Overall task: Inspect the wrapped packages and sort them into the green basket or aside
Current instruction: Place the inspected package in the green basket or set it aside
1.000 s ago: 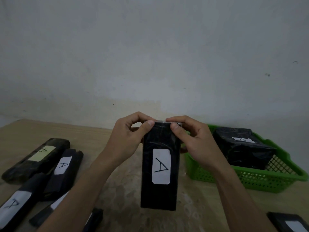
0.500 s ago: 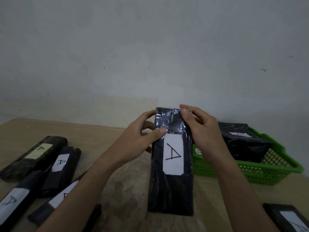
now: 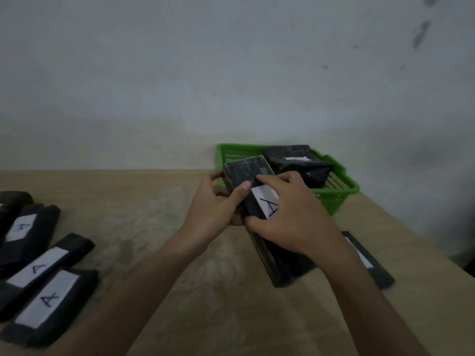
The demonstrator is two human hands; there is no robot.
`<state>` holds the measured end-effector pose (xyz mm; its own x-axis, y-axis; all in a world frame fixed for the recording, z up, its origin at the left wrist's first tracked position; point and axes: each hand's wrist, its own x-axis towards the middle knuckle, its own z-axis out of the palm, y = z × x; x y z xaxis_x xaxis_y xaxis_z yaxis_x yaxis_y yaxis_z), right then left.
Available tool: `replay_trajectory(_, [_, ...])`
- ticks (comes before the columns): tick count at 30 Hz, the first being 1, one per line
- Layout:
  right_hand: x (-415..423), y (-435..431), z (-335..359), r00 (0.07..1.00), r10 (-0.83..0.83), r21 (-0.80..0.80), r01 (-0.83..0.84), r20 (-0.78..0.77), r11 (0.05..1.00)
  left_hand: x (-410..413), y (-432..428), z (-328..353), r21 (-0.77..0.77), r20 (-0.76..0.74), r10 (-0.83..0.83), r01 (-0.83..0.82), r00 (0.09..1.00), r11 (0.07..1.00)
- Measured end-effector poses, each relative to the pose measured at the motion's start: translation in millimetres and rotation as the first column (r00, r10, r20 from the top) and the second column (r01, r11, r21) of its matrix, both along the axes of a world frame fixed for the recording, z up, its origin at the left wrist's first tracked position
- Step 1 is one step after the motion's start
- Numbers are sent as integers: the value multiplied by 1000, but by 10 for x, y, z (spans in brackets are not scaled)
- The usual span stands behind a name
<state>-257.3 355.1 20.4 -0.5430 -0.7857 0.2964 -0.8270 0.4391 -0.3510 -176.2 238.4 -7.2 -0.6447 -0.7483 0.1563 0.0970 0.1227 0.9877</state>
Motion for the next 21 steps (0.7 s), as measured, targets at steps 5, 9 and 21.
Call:
replay_trajectory(5, [-549, 553, -156, 971, -237, -87, 237, 3, 968, -436, 392, -457, -346, 253, -140, 225, 957, 911])
replay_trajectory(9, [-1132, 1055, -296, 902, -431, 15, 430, 28, 903, -647, 618, -879, -674, 570, -15, 478, 822, 563])
replay_trajectory(21, [-1822, 1471, -860, 862, -476, 137, 458, 172, 878, -695, 693, -1065, -753, 567, 113, 458, 816, 473])
